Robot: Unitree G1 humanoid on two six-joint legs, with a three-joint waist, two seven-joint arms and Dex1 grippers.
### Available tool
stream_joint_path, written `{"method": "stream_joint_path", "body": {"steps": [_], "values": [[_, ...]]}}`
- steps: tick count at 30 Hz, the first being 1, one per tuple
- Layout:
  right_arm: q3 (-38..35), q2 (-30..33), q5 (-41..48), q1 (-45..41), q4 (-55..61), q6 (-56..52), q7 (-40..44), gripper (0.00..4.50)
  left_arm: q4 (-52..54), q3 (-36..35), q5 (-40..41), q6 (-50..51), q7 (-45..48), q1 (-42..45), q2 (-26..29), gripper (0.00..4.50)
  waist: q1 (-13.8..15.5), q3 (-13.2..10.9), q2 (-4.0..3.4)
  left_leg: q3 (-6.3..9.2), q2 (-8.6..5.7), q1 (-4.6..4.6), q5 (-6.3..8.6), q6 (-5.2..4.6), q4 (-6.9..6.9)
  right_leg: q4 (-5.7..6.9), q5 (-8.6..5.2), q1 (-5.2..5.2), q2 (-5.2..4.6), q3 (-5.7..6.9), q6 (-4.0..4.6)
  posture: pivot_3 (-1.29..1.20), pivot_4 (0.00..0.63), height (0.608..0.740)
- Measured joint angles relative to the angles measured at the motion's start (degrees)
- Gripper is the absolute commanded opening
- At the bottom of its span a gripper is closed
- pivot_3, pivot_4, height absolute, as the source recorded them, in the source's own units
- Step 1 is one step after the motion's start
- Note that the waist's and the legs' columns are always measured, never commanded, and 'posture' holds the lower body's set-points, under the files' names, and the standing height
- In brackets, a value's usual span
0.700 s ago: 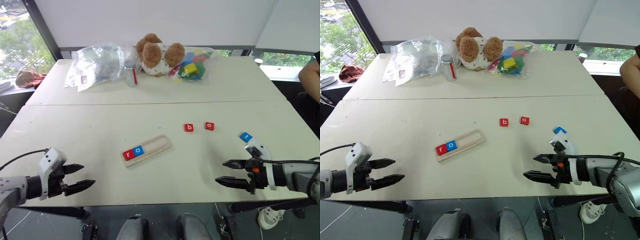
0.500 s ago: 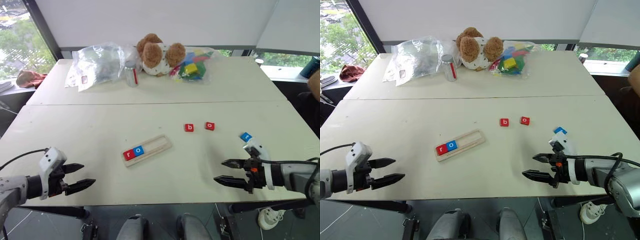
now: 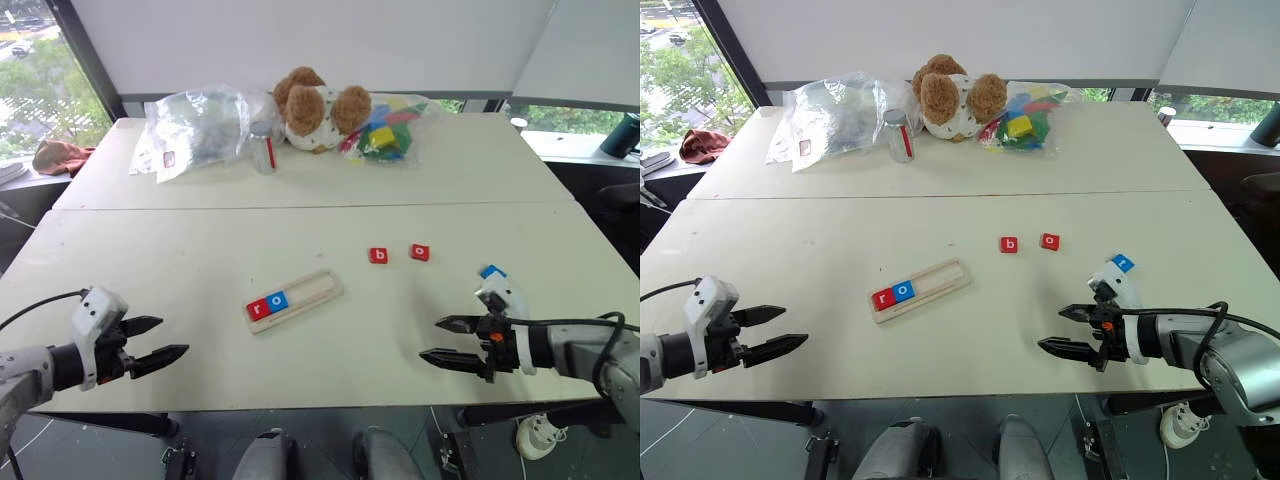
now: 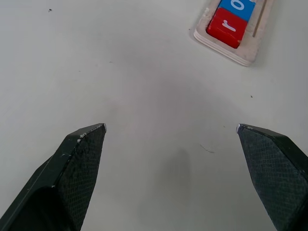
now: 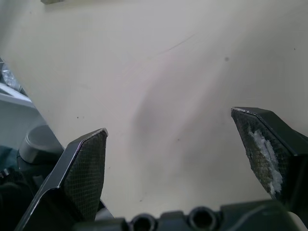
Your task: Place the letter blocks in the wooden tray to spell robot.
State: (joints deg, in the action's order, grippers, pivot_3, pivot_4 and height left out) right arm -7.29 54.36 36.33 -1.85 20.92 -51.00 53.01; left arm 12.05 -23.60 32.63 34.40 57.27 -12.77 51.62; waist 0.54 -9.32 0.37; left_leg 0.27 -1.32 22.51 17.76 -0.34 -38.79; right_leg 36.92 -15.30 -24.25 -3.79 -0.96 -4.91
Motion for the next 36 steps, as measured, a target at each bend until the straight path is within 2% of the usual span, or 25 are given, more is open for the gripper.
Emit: {"method": "stream_joint_path", "body": {"steps": [9,13,19,26,36], "values": [[0.53,-0.38,-1.52,-4.58,-2.98,0.55,0.3,4.45,-1.58,1.2,-2.03,-4.04,0.81,7.95,0.88,4.5,0.07,0.0,0.0,0.0,0.0,0.0,0.0,0.0,-0.01,0.01,0.01,-0.01,0.0,0.01,-0.01,0.0,0.15,0.74],[2.76,-1.72,1.01,-10.13,1.02,-2.88,0.13,4.45,3.13,8.65,-3.37,-6.15,1.74,15.44,0.6,4.5,-0.02,0.0,-0.01,0.0,-0.01,0.0,0.0,0.0,-0.01,0.02,0.1,-0.01,0.0,0.0,-0.18,0.0,0.15,0.74],[10.12,-8.3,1.06,-13.31,5.68,-5.4,-4.94,4.45,-1.52,20.66,-11.36,-15.93,-0.11,22.73,-7.81,4.5,-0.15,0.01,0.0,-0.01,-0.02,0.08,-0.01,0.01,0.03,0.04,0.12,-0.14,0.06,0.02,-0.2,0.0,0.15,0.74],[11.8,-9.65,1.18,-11.3,10.08,-7.08,-8.52,4.45,-7.15,25.27,-16.92,-22.59,0.35,23.16,-9.97,4.5,-0.03,0.01,0.0,-0.01,-0.03,0.22,-0.01,-0.01,-0.15,0.06,0.12,-0.18,0.06,0.02,-0.21,0.0,0.15,0.74],[11.17,-9.84,0.98,-10.31,10.22,-7.18,-9.27,4.45,-11.35,28.38,-19.69,-26.45,2.33,22.24,-11.47,4.5,0.08,0.02,0.0,0.0,-0.02,0.21,0.0,-0.03,-0.2,0.08,0.12,-0.16,0.06,0.04,-0.21,0.0,0.15,0.74]]}}
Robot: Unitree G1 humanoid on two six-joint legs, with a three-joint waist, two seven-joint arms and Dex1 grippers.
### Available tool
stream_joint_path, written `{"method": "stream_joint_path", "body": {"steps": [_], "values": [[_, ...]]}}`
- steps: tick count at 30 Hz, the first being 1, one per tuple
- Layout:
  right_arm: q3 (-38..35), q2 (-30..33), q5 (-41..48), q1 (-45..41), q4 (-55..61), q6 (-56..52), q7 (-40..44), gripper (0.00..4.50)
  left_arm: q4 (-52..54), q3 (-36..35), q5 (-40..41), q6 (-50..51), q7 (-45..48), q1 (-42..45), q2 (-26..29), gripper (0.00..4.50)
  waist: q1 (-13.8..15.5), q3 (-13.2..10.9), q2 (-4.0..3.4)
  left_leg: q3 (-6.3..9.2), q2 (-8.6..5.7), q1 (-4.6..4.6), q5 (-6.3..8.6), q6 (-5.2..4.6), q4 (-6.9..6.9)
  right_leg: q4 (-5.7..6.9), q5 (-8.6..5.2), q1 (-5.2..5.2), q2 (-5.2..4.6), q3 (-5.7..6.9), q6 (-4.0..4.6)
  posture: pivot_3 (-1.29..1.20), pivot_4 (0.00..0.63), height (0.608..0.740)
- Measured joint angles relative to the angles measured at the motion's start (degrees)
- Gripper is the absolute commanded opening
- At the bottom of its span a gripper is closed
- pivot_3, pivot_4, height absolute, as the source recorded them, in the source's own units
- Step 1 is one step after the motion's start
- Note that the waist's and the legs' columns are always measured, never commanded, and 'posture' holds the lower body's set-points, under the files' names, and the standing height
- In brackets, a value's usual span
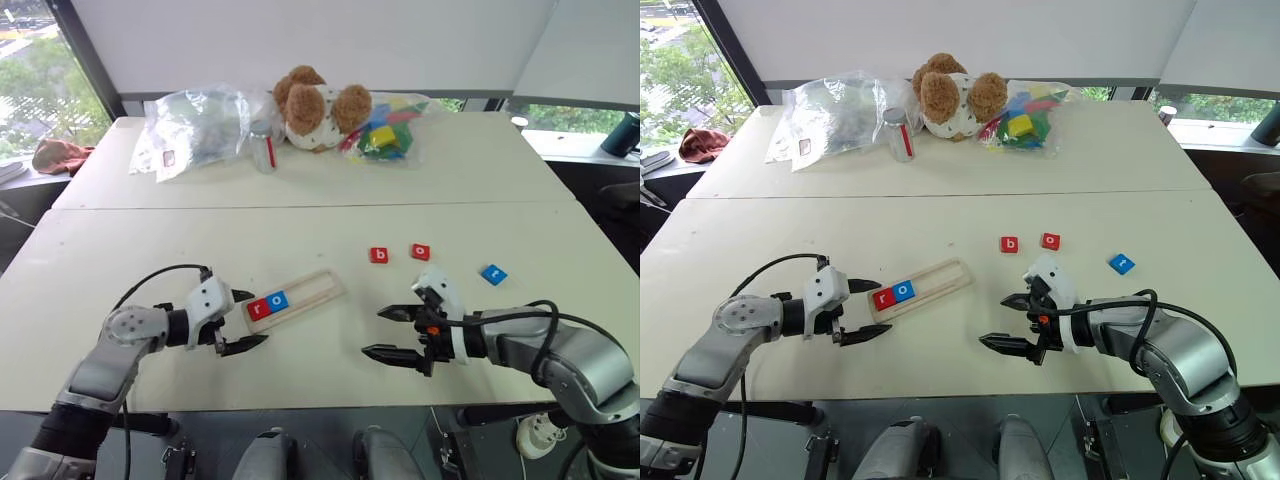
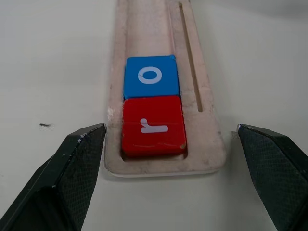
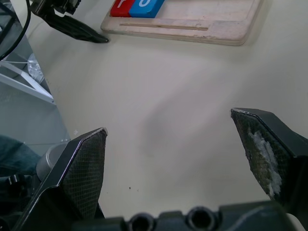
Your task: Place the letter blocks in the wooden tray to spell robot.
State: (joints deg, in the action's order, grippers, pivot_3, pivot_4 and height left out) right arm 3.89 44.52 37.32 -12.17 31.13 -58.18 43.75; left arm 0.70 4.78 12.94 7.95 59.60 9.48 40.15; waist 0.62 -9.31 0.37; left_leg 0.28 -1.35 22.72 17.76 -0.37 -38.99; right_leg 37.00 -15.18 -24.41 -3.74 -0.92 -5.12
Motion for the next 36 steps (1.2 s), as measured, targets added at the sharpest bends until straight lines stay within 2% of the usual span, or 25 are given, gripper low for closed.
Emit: {"method": "stream_joint_path", "body": {"steps": [3,5,7,8,15,21,30,32,33,36], "values": [[-0.02,0.01,0.0,0.01,0.0,0.0,-0.01,4.45,-1.16,0.35,-0.79,-1.48,-0.54,0.54,-1.84,4.5,0.13,0.02,0.0,0.0,-0.01,-0.02,0.0,-0.01,-0.05,0.0,0.0,0.07,-0.01,0.0,0.0,0.0,0.15,0.74],[-0.14,0.03,0.02,-0.01,0.0,0.0,-0.01,4.5,-2.11,0.74,-1.08,-2.61,-0.63,1.02,-2.48,3.95,0.19,0.04,0.0,0.0,-0.02,-0.07,0.01,-0.02,-0.07,-0.01,0.0,0.14,-0.02,0.0,0.0,0.0,0.15,0.74],[-0.38,0.27,0.03,0.0,0.0,-0.02,0.0,4.5,-3.04,1.27,-1.15,-3.51,-0.44,1.39,-3.18,3.19,0.18,0.05,-0.01,0.0,-0.03,-0.13,0.01,-0.02,-0.08,0.0,0.0,0.21,-0.04,0.0,0.0,0.0,0.15,0.74],[-0.51,0.5,0.04,0.01,0.0,-0.03,0.01,4.5,-3.66,1.3,-1.16,-3.9,-0.32,1.68,-3.35,3.08,0.18,0.05,0.0,0.01,-0.03,-0.14,0.01,-0.02,-0.08,0.0,0.0,0.21,-0.04,0.0,0.0,0.0,0.15,0.74],[-2.67,1.49,0.03,0.83,-0.02,-0.09,-0.33,4.5,-8.29,1.8,-1.2,-5.63,2.67,5.25,-3.22,3.08,0.08,0.06,0.0,0.03,-0.03,-0.25,0.0,-0.03,-0.09,0.1,0.0,0.28,-0.04,0.02,0.0,0.0,0.15,0.74],[-7.4,1.27,-1.47,1.12,-4.66,1.54,-3.67,4.5,-17.94,4.28,-2.65,-8.95,8.03,15.74,-3.88,3.08,0.08,0.05,0.02,0.04,-0.05,-0.17,0.0,-0.03,-0.12,0.08,0.01,0.22,-0.01,0.05,-0.01,0.0,0.15,0.74],[-10.68,-5.65,-7.09,0.15,-8.46,3.97,-15.13,4.5,-42.75,10.29,-8.1,-22.95,17.76,34.7,-13.74,3.08,-0.09,0.04,0.05,-0.03,-0.08,0.04,-0.02,-0.05,-0.17,0.12,0.01,0.02,0.23,0.09,-0.05,0.0,0.15,0.74],[-10.68,-7.37,-7.27,0.16,-7.63,3.52,-16.86,4.5,-46.43,10.35,-8.86,-24.8,19.07,36.51,-14.8,4.13,-0.38,0.04,0.05,-0.04,-0.05,0.05,-0.02,-0.06,-0.16,0.13,0.01,-0.01,0.28,0.1,-0.05,0.0,0.15,0.74],[-10.58,-7.94,-7.32,0.16,-7.32,3.36,-17.65,4.5,-47.87,10.34,-9.07,-25.49,19.69,37.04,-15.14,4.47,-0.48,0.04,0.05,-0.04,-0.04,0.04,-0.01,-0.06,-0.16,0.14,0.01,-0.02,0.3,0.1,-0.05,0.0,0.15,0.74],[-10.32,-10.4,-7.94,-0.97,-7.15,2.13,-20.71,4.5,-50.65,10.28,-9.56,-27.0,21.02,37.5,-15.96,4.47,-0.6,0.04,0.05,-0.05,-0.04,0.04,-0.02,-0.07,-0.19,0.18,0.01,-0.02,0.32,0.08,-0.05,0.0,0.15,0.74]]}}
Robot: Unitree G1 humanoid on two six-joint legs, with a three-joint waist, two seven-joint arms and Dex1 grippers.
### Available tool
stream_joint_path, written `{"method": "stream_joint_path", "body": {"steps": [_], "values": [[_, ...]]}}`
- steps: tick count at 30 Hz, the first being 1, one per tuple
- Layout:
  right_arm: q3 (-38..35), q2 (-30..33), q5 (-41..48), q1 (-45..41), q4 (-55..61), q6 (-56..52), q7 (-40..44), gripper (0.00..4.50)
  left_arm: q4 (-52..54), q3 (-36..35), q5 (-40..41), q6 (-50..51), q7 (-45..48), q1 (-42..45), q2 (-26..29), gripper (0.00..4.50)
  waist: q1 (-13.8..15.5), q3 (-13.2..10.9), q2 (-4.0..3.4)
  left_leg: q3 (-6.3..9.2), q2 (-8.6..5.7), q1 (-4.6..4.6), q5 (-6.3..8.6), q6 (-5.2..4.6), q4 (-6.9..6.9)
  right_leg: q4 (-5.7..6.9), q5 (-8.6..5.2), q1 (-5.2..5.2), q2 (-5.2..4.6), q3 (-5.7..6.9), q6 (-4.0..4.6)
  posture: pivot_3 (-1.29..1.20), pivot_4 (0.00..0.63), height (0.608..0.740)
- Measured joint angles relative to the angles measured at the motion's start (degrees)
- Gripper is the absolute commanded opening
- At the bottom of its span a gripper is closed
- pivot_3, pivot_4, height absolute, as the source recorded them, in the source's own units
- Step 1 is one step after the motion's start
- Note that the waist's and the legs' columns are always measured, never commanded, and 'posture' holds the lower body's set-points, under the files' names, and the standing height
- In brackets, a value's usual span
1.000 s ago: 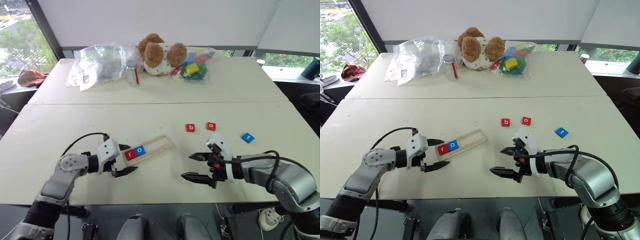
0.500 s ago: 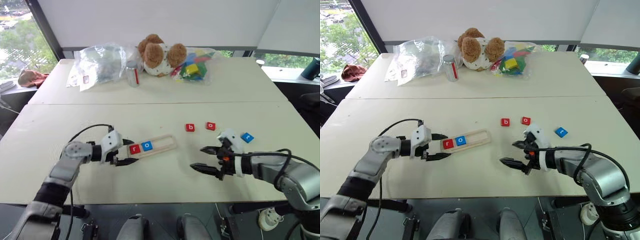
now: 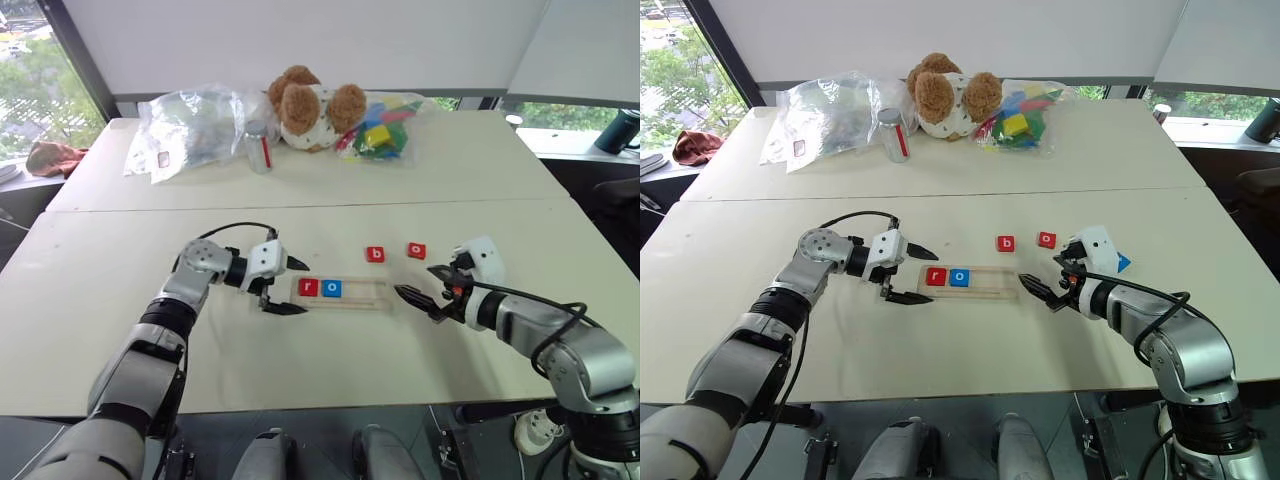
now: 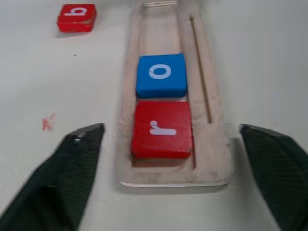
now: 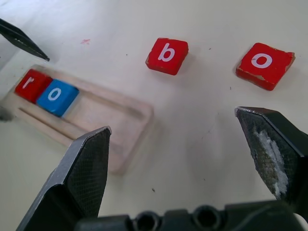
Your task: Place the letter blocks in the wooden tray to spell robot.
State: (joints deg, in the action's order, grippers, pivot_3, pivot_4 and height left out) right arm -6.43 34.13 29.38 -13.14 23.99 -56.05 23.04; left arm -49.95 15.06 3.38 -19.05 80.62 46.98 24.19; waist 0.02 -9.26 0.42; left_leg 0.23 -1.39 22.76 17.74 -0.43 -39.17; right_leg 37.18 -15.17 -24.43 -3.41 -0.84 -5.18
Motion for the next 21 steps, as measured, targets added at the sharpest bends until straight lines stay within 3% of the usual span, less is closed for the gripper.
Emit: {"method": "stream_joint_path", "body": {"steps": [8,15,21], "values": [[4.55,-8.64,-4.04,-11.23,-3.43,-5.9,-9.39,4.5,-0.38,-0.59,-0.4,-0.6,-1.04,-0.17,-0.38,4.47,-0.58,0.0,0.01,0.04,0.0,0.01,0.0,0.0,-0.03,0.04,0.0,0.0,-0.02,0.01,0.0,0.0,0.15,0.74],[8.39,-15.93,-8.44,-17.11,-12.56,-9.36,-14.88,4.5,8.77,-3.18,0.34,2.51,0.19,-2.23,9.24,4.47,-1.1,0.01,0.0,0.04,0.04,0.03,-0.02,0.02,0.06,0.17,0.0,-0.15,-0.02,-0.02,0.0,0.0,0.15,0.74],[9.38,-19.43,-10.93,-21.67,-20.15,-9.34,-15.74,4.5,28.67,-7.47,4.69,14.78,0.61,-10.59,17.85,4.47,-1.05,0.01,-0.01,0.06,0.02,0.12,-0.02,0.03,0.02,0.24,0.0,-0.15,-0.08,-0.04,0.0,0.0,0.15,0.74]]}}
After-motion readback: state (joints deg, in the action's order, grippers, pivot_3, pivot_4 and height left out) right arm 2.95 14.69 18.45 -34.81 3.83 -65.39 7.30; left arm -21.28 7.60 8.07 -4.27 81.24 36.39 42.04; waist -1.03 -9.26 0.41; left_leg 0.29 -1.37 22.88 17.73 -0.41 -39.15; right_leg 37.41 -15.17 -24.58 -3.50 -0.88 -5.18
